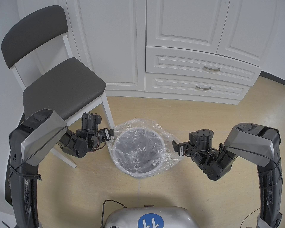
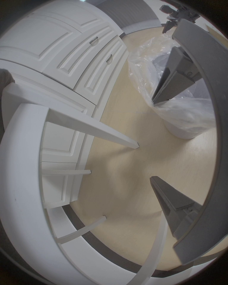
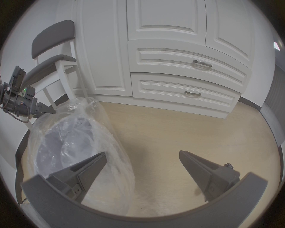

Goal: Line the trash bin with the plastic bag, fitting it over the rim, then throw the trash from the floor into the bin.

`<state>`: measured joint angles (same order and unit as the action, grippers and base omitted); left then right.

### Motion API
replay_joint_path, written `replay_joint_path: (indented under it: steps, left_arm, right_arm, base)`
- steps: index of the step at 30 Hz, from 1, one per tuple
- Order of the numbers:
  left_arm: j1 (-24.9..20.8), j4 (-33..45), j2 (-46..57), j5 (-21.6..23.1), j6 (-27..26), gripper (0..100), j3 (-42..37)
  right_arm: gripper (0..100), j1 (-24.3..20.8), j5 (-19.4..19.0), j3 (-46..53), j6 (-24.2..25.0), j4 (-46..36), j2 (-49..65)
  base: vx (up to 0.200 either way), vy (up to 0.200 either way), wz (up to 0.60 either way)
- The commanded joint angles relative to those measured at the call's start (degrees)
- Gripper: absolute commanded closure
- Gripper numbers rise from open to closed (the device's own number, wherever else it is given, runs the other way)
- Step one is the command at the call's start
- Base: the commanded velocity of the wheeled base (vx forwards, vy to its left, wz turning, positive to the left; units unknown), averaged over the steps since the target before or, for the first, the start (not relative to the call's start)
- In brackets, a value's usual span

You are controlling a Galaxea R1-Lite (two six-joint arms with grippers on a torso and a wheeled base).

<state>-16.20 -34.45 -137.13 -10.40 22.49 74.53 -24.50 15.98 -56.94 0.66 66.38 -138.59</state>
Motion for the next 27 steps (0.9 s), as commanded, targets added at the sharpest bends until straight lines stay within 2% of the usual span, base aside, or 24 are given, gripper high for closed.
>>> replay_joint_path:
  steps: [1, 9, 15, 22, 25, 27]
  left_arm:
    - [-0.15, -0.71, -1.56, 0.03, 0.27, 0, 0.53]
    - [0.03, -3.34, -4.2, -0.5, 1.59, 0, 3.25]
    - [0.29, -2.73, -7.27, -2.52, 2.12, 0, 6.41]
    - [0.82, -2.46, -8.15, -2.61, 2.03, 0, 6.94]
    - [1.0, -0.27, -7.36, -3.75, 0.98, 0, 6.24]
    - [1.61, 4.3, -5.16, -4.98, -1.93, 0, 5.45]
  right_arm:
    - [0, 1.04, -0.34, -2.21, 0.13, 0.07, -3.44]
    - [0, 1.3, -0.51, -8.36, 4.18, 0.24, -8.62]
    - [0, 1.21, -0.25, -14.95, 9.54, 0.16, -13.54]
    - [0, 1.21, -0.25, -17.06, 10.86, -0.37, -15.92]
    - [0, 1.3, -0.07, -16.97, 10.77, -0.81, -16.44]
    - [0, 1.39, -0.07, -16.45, 10.68, -2.31, -16.0]
  base:
    - [0.0, 0.0, 0.0]
    - [0.0, 0.0, 0.0]
    - [0.0, 0.0, 0.0]
    - [0.0, 0.0, 0.0]
    - [0.0, 0.0, 0.0]
    - [0.0, 0.0, 0.0]
